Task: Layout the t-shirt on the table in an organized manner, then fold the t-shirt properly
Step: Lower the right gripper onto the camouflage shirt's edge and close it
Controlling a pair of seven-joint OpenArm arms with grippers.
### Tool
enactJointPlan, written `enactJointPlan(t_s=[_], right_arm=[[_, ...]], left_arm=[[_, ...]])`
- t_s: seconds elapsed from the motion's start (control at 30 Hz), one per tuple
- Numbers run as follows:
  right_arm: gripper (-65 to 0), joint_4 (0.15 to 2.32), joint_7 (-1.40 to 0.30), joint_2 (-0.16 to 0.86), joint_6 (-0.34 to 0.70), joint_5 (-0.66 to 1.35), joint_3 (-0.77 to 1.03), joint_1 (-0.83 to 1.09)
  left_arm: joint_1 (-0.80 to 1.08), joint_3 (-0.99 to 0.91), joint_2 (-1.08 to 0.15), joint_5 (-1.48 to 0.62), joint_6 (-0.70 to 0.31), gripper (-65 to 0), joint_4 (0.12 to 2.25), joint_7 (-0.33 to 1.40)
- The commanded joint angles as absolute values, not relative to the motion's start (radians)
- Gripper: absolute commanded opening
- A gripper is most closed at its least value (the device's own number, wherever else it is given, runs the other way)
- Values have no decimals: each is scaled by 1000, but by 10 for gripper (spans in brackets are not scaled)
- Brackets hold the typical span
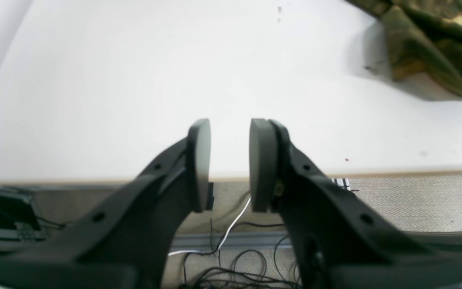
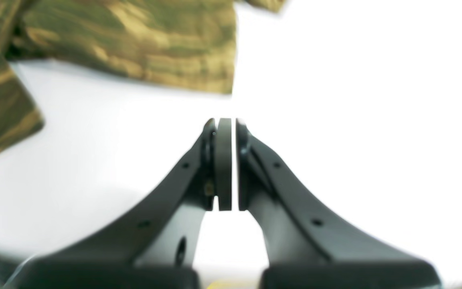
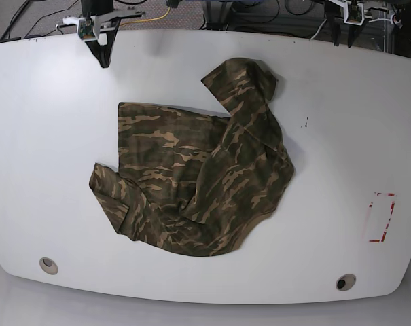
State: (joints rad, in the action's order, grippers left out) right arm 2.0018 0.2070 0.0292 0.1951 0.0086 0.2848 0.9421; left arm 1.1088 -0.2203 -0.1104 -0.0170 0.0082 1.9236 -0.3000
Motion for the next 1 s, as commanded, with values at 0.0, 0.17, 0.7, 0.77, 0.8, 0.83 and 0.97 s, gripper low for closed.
enactJointPlan(t_s=[0.0, 0.17, 0.7, 0.77, 0.8, 0.83, 0.97], right_arm=[[-637, 2018, 197, 41, 188, 19, 291, 892], [-487, 2017, 70, 90, 188, 21, 292, 737], [-380, 1974, -427, 145, 305, 28, 291, 199], [-380, 1963, -513, 143, 344, 28, 291, 128], [-380, 1959, -550, 142, 361, 28, 291, 102], [-380, 1954, -590, 142, 380, 28, 289, 70], [-380, 1929, -704, 134, 429, 30, 289, -12]], left_arm=[[1087, -225, -114, -21, 15, -504, 1942, -331], [1030, -217, -111, -21, 15, -485, 1942, -325], [943, -196, -42, -19, 15, -247, 1980, -331], [940, -186, -42, -19, 15, -244, 1985, -331], [940, -186, -42, -19, 15, -244, 1986, -331], [940, -185, -42, -19, 15, -244, 1988, -331], [944, -185, -42, -19, 15, -244, 1992, -331]])
